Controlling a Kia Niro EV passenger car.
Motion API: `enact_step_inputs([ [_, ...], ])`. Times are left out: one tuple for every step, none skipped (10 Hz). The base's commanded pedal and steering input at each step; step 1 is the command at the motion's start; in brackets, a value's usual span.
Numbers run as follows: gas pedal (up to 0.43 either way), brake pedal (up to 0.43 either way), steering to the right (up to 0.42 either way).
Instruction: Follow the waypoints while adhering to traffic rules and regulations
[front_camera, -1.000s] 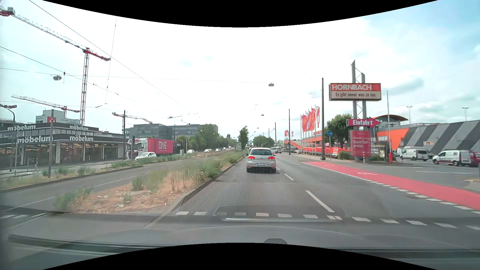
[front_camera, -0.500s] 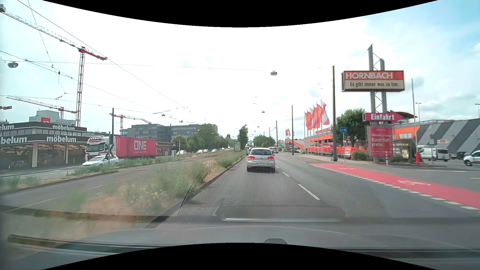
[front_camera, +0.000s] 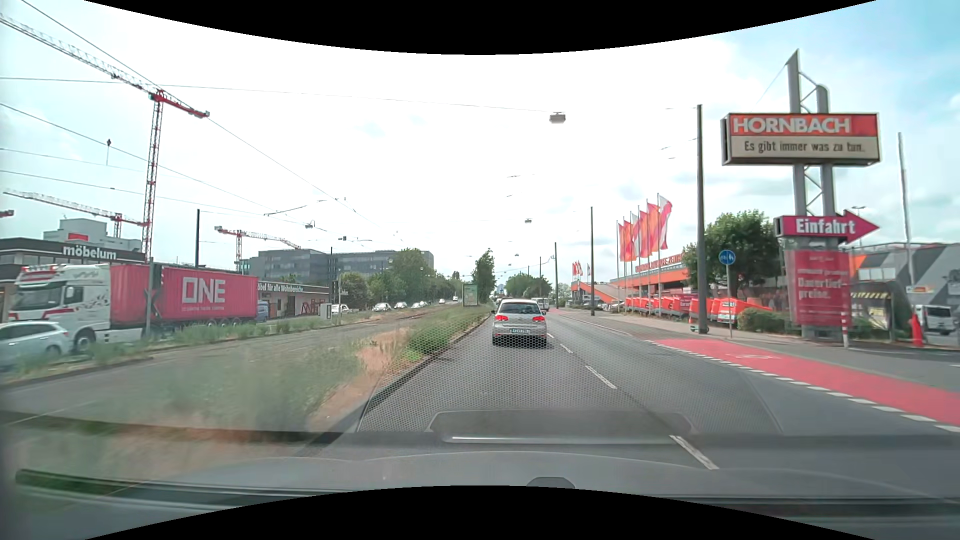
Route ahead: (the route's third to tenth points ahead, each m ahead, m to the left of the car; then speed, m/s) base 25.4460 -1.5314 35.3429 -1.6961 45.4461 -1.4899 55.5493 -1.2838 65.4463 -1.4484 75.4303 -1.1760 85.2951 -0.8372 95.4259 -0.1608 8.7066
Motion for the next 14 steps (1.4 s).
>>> enact_step_inputs([
  [0.169, 0.0, -0.002],
  [0.177, 0.0, -0.002],
  [0.177, 0.0, -0.002],
  [0.177, 0.0, -0.003],
  [0.177, 0.0, -0.003],
  [0.177, 0.0, -0.004],
  [0.177, 0.0, -0.007],
  [0.177, 0.0, -0.011],
  [0.177, 0.0, -0.011],
  [0.177, 0.0, -0.011],
  [0.177, 0.0, -0.01],
  [0.177, 0.0, -0.011],
  [0.177, 0.0, -0.01],
  [0.177, 0.0, -0.01],
])
